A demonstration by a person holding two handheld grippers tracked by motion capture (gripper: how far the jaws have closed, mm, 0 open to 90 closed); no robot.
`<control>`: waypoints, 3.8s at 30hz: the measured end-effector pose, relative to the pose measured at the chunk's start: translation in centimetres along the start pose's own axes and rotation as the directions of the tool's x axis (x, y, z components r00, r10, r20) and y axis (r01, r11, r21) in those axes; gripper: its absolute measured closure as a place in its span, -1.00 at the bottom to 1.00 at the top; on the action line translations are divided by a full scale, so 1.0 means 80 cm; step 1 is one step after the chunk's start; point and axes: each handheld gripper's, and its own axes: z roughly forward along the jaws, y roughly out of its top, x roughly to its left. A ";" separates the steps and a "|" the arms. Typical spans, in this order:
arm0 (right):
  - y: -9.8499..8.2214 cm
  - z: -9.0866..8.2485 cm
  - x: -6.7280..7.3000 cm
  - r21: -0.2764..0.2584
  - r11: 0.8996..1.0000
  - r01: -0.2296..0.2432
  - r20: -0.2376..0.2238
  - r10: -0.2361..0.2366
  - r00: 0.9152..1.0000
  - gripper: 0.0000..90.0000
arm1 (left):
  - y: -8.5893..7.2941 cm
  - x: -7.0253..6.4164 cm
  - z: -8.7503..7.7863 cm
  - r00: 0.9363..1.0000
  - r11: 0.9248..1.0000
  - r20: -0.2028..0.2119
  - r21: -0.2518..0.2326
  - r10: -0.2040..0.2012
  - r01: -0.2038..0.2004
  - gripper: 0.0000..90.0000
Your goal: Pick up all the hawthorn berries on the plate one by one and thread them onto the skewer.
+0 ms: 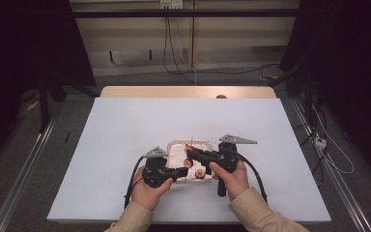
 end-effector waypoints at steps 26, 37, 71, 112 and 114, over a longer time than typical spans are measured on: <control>-0.002 -0.016 -0.025 0.062 0.994 0.086 0.110 -0.093 0.990 0.03 | -0.002 0.016 -0.015 0.998 1.000 -0.069 -0.007 -0.004 0.003 1.00; -0.019 -0.019 -0.037 0.172 0.974 0.150 0.161 -0.178 0.971 -0.10 | -0.001 0.016 -0.016 0.998 1.000 -0.069 0.004 0.007 -0.006 1.00; -0.059 -0.003 -0.044 0.231 0.969 0.087 0.107 -0.114 0.988 0.42 | -0.001 0.015 -0.019 0.997 1.000 -0.081 0.000 0.010 -0.010 1.00; 0.022 -0.039 -0.036 -0.043 0.998 -0.035 0.102 0.040 0.994 0.61 | -0.004 -0.002 -0.001 1.000 0.998 -0.007 0.059 0.028 -0.028 1.00; 0.026 -0.039 -0.035 -0.048 0.998 -0.028 0.105 0.033 0.994 0.61 | -0.004 -0.003 0.000 1.000 0.998 -0.007 0.059 0.025 -0.024 1.00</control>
